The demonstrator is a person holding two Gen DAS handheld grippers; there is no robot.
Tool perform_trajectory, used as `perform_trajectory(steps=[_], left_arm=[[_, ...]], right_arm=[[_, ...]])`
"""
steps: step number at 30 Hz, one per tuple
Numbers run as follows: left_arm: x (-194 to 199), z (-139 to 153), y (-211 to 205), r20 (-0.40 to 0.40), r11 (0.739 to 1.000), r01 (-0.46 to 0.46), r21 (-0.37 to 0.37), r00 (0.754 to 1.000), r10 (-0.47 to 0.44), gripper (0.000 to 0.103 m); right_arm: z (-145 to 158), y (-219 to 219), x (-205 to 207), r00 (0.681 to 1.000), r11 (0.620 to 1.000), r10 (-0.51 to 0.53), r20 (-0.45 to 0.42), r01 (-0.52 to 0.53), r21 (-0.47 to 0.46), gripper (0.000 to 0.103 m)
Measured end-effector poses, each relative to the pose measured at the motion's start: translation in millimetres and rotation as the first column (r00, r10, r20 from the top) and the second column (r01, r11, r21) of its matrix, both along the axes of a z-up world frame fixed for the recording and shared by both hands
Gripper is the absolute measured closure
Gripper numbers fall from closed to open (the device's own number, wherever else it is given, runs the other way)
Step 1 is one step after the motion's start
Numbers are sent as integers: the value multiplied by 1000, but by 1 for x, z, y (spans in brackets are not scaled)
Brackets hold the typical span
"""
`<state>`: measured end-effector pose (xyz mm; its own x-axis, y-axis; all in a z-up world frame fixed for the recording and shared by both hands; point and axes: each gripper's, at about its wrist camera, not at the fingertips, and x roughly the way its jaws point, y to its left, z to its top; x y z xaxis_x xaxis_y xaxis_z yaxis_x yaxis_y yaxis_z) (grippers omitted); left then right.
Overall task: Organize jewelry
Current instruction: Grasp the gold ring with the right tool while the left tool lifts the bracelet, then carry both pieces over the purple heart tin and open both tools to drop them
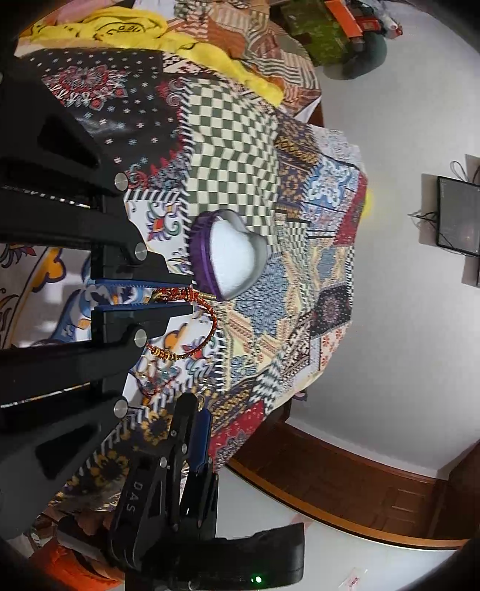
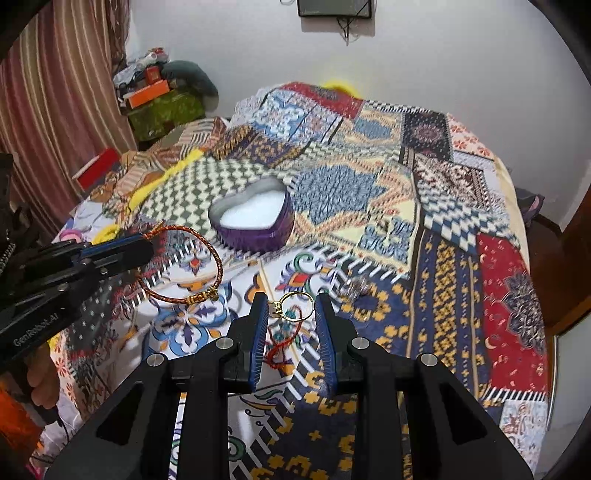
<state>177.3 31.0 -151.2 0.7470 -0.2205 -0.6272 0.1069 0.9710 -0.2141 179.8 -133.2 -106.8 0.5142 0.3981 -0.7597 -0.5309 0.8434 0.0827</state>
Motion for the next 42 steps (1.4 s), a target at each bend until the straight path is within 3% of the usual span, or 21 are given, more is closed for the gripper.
perform_trajectory(steps=[12,24,29,42], left_arm=[[25,25,6,71,999,-26,30,997,24,97],[67,22,33,63,997,-70,25,996,68,97],[82,18,39,56,995,-88,49,995,85,97],[126,-18,51,-88,998,-45,45,995,49,97]], right_arm=[[33,3,14,996,998,-8,88,4,56,79],[32,29,38,994,997,38,104,-44,64,79],[28,45,51,991,997,72,114,-75,21,79],[1,65,86,989,989,144,17,-143,-47,79]])
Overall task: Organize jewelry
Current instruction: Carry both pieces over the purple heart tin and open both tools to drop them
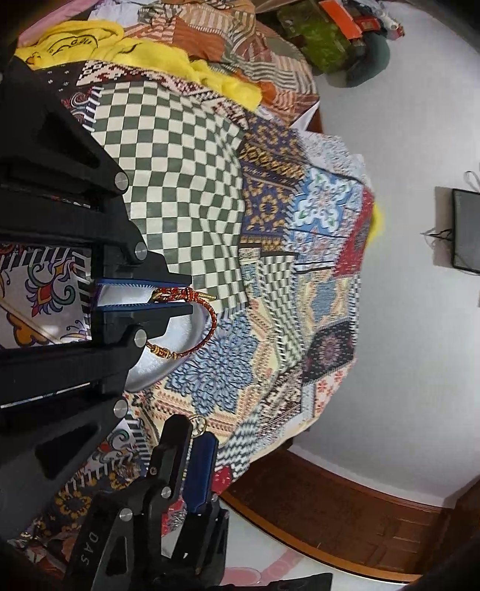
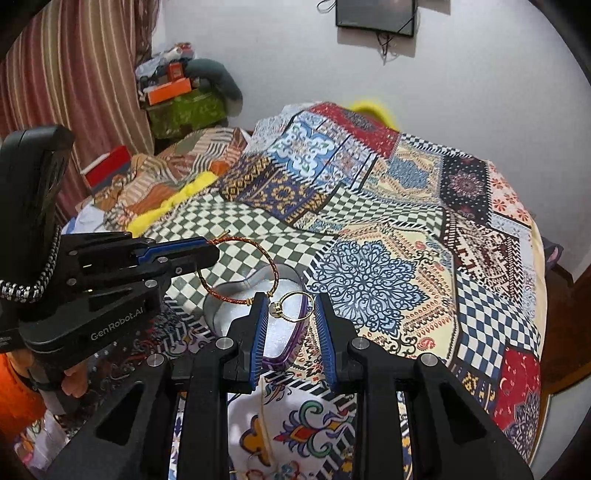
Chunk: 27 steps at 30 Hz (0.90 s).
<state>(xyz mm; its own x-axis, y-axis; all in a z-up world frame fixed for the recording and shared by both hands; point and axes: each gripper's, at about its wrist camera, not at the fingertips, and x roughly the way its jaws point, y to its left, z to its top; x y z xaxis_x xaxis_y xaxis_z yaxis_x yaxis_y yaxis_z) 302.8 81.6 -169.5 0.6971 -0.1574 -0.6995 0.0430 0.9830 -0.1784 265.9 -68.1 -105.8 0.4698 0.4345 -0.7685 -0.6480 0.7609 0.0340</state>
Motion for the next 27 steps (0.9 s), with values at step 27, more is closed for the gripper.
perform_trajectory(steps=[27], left_arm=[[12,-31,6,-119,999,42,-7,992,-42,97]], right_arm=[[-49,36,32,972,989,119,-201,-133,-57,79]])
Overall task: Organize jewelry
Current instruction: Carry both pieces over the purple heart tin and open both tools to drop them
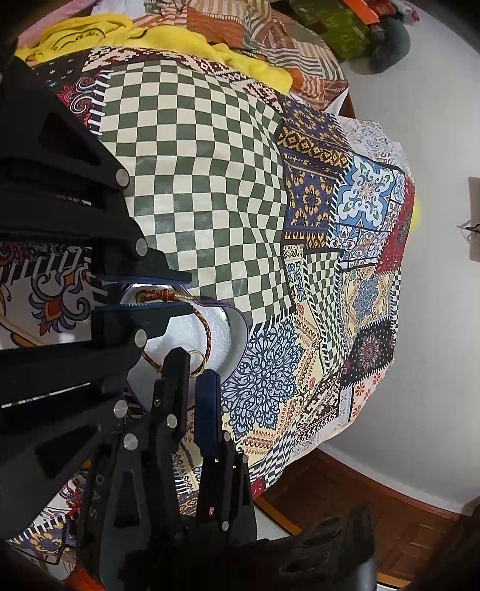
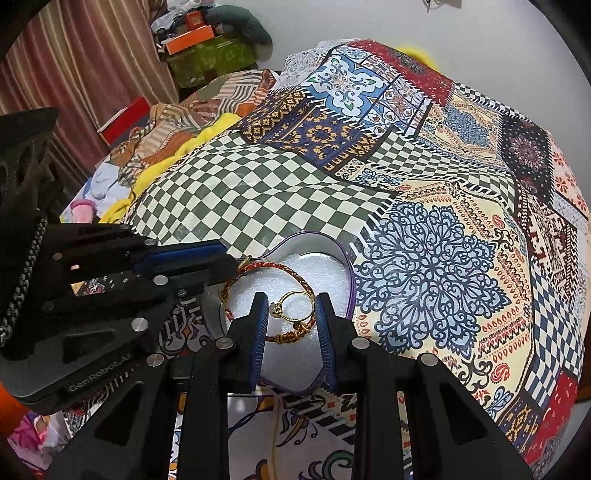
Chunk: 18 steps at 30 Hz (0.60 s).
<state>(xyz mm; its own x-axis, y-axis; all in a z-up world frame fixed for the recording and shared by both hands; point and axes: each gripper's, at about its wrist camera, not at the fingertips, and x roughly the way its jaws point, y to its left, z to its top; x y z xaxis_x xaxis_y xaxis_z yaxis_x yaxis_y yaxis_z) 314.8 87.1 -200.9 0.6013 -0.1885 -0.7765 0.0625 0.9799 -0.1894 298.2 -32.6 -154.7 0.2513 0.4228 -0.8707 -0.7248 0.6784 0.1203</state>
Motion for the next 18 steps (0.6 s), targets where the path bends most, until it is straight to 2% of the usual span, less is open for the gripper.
perform_trajectory(steps=[8,11,13,18], left_arm=[[-16,14,7,41,998,-30,53,999,28,94],[-23,18,8,49,996,-35,76,998,31,90],[-27,19,8,52,995,-36,92,998,31,88],[-37,23,6,54,993,-37,109,998,32,88]], right_arm=[[-1,3,-2,1000,1000,4,19,-4,-26,79],[1,5,-7,999,999,11,45,-9,-43,78],[3,6,-12,997,998,12,73,-8,-54,73],[13,2,-24,994,999,13,112,-8,-48,73]])
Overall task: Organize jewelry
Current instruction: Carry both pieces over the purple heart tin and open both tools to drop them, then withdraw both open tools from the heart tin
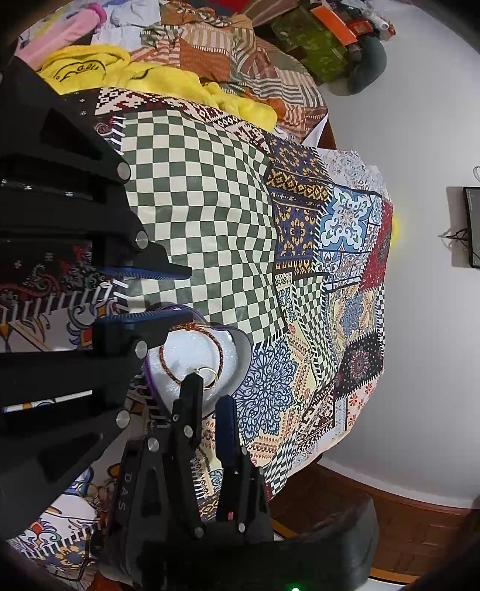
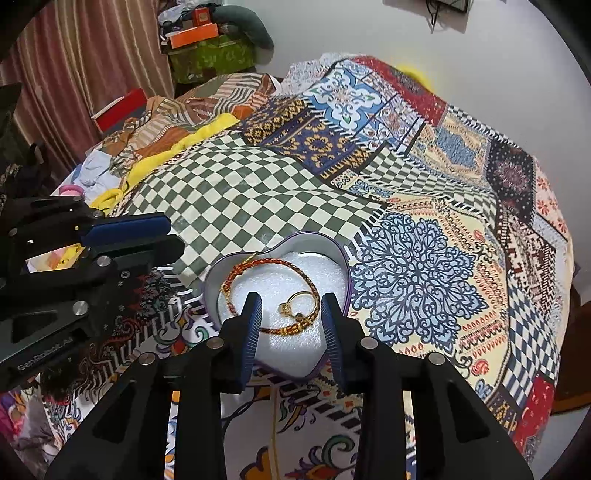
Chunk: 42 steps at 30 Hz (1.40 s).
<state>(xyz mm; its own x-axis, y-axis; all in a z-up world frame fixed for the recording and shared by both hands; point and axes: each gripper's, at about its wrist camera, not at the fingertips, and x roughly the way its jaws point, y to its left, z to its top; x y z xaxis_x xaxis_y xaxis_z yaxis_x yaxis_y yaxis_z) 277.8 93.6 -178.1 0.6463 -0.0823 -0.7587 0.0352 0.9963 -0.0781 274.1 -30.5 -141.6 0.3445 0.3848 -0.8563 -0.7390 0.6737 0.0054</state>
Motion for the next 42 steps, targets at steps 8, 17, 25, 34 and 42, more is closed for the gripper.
perform_trajectory(steps=[8,17,25,34,42], left_arm=[[-15,15,-11,18,1000,13,-7,1000,-13,88],[-36,39,-38,57,998,61,0,997,-61,79],[-56,48,-72,66,991,132,16,989,-133,64],[-71,19,-105,-17,978,206,9,978,-206,63],[-82,-7,-117,-94,971,238,7,967,-236,63]], right_arm=[[29,-25,-22,997,998,-50,57,47,44,73],[62,-77,-46,982,980,-166,96,153,126,73],[66,-112,-62,968,966,-230,101,215,143,73],[36,-132,-81,968,962,-249,34,243,123,73],[17,-124,-96,978,973,-209,5,208,100,73]])
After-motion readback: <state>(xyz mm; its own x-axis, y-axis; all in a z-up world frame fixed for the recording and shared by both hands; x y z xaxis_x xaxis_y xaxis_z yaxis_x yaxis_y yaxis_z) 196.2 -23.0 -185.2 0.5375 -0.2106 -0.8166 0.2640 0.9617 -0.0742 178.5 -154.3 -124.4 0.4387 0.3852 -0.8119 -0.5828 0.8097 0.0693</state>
